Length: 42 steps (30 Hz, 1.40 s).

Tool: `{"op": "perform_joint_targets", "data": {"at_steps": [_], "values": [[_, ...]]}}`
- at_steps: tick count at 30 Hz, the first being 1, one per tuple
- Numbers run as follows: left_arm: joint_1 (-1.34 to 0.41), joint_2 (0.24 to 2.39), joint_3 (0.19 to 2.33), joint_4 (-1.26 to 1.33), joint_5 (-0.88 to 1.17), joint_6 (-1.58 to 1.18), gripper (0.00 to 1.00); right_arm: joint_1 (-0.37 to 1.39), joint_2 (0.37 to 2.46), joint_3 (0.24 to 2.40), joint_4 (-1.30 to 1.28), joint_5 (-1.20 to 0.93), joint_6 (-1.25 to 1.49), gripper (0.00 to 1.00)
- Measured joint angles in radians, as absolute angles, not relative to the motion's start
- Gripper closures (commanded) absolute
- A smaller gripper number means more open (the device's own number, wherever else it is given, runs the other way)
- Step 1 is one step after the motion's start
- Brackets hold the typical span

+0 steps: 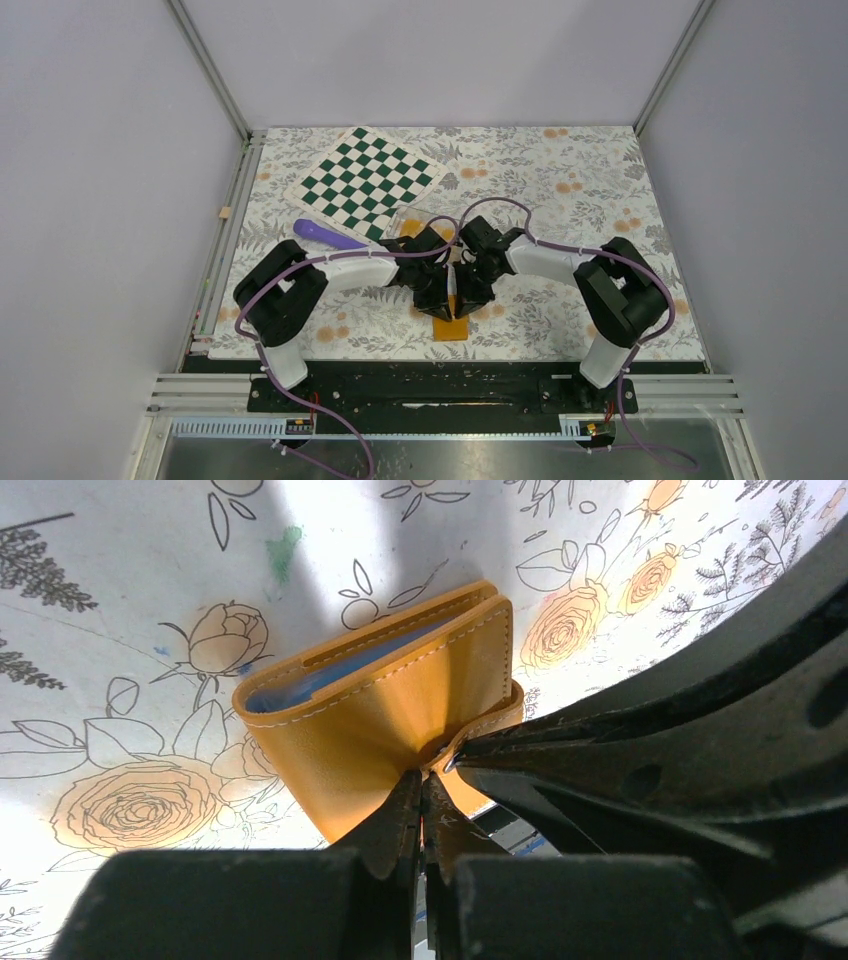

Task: Put the credit cards into the card holder
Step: Close the card holder at the center of the board.

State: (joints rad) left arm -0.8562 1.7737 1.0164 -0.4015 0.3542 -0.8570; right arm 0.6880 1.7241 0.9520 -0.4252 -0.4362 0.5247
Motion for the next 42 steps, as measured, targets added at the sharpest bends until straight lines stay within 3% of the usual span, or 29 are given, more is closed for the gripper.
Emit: {"op": "perform_joint_targets", "data": {"at_steps": [16, 20, 23, 30, 37, 39, 41, 42], "values": [[-0.854, 1.778, 1.019, -0.408, 0.355, -0.885, 1.00, 0.753, 1.761, 1.009, -0.506, -0.315, 0.550, 0.98], [-0.854, 1.761, 0.997, -0.382, 0.353, -0.888, 0.85, 0.762, 1.721, 0.992, -0.480, -0.302, 0.548, 0.92], [-0.857, 1.723, 0.955, -0.323, 0.342, -0.892, 0.74, 0.777, 1.697, 0.981, -0.466, -0.278, 0.542, 0.80], [-0.830, 1.502, 0.839, -0.208, 0.312, -0.896, 0.64, 0.789, 1.594, 0.978, -0.501, -0.237, 0.526, 0.52], [-0.682, 1.212, 0.598, 0.118, 0.354, -0.968, 0.41, 0.617, 1.380, 0.949, -0.481, -0.309, 0.541, 0.18], [-0.607, 1.132, 0.508, 0.192, 0.370, -0.991, 0.33, 0.532, 1.323, 0.916, -0.476, -0.338, 0.542, 0.10], [-0.540, 1.058, 0.441, 0.229, 0.379, -1.004, 0.03, 0.453, 1.271, 0.879, -0.477, -0.362, 0.540, 0.02], [-0.495, 1.008, 0.403, 0.247, 0.383, -1.018, 0.01, 0.409, 1.242, 0.857, -0.477, -0.371, 0.537, 0.01]]}}
